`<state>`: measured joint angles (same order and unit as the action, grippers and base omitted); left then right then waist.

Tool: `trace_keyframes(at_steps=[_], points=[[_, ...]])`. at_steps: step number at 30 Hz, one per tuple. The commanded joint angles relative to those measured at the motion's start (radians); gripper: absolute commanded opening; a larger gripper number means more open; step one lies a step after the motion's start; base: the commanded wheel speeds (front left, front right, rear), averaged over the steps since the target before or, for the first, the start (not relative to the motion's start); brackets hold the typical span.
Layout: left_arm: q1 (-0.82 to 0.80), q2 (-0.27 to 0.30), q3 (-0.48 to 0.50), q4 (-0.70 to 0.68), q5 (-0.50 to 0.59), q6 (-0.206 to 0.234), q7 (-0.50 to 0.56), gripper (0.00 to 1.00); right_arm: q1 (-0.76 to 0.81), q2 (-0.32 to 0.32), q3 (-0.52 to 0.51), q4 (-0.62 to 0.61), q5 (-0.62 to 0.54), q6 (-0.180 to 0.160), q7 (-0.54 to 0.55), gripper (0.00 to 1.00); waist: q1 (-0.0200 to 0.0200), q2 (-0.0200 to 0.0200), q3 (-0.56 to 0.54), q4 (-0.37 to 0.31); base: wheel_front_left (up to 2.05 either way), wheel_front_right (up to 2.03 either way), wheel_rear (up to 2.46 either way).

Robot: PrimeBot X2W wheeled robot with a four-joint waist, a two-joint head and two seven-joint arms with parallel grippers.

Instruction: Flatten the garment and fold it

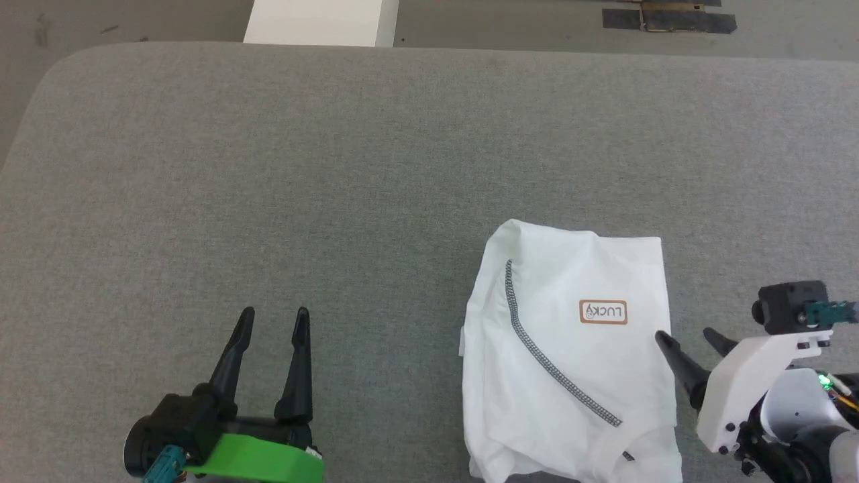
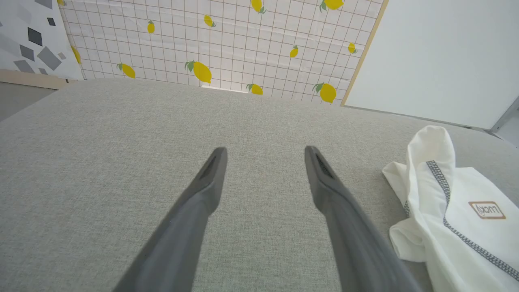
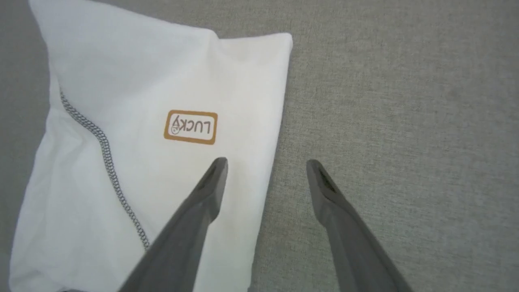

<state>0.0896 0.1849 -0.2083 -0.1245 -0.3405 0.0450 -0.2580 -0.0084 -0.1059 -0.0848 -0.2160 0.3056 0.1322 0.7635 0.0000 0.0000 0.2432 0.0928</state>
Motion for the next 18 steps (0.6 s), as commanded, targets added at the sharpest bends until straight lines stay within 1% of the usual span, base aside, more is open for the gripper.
trace_keyframes(at_steps=[1,8,9,10,11,12,14,18], points=[[-0.018,0.007,0.001,-0.004,0.008,-0.002,-0.004,1.0,0.006,0.011,-0.004,0.023,-0.006,-0.002,-0.015,1.0,0.0,0.0,0.005,0.009,0.0,0.0,0.0],[-0.021,0.017,-0.006,-0.004,0.013,-0.001,0.001,1.0,-0.034,0.047,-0.024,0.201,-0.01,-0.002,-0.09,1.0,0.0,0.0,-0.001,0.043,0.0,0.0,0.0],[-0.019,0.018,-0.007,-0.004,0.013,-0.001,0.002,1.0,-0.04,0.049,-0.02,0.226,-0.005,-0.002,-0.099,0.64,0.0,0.0,-0.003,0.046,0.0,0.0,0.0],[-0.017,0.018,-0.008,-0.004,0.012,-0.001,0.003,1.0,-0.045,0.051,-0.014,0.243,-0.002,-0.002,-0.105,0.34,0.0,0.0,-0.006,0.048,0.0,0.0,0.0],[-0.015,0.019,-0.008,-0.004,0.012,0.0,0.004,1.0,-0.05,0.052,-0.006,0.263,0.003,-0.002,-0.11,0.08,0.0,0.0,-0.01,0.049,0.0,0.0,0.0],[-0.013,0.02,-0.008,-0.005,0.011,0.001,0.005,1.0,-0.053,0.053,0.001,0.276,0.008,-0.002,-0.116,0.0,0.0,0.0,-0.013,0.049,0.0,0.0,0.0],[-0.006,0.024,-0.01,-0.011,0.015,0.007,0.01,1.0,-0.067,0.054,0.018,0.304,0.014,-0.002,-0.141,0.0,0.0,0.0,-0.026,0.04,0.0,0.0,0.0],[0.0,0.034,-0.013,-0.026,0.022,0.012,0.02,1.0,-0.085,0.054,0.021,0.303,0.009,-0.002,-0.159,0.0,0.0,0.0,-0.04,0.013,0.0,0.0,0.0]])
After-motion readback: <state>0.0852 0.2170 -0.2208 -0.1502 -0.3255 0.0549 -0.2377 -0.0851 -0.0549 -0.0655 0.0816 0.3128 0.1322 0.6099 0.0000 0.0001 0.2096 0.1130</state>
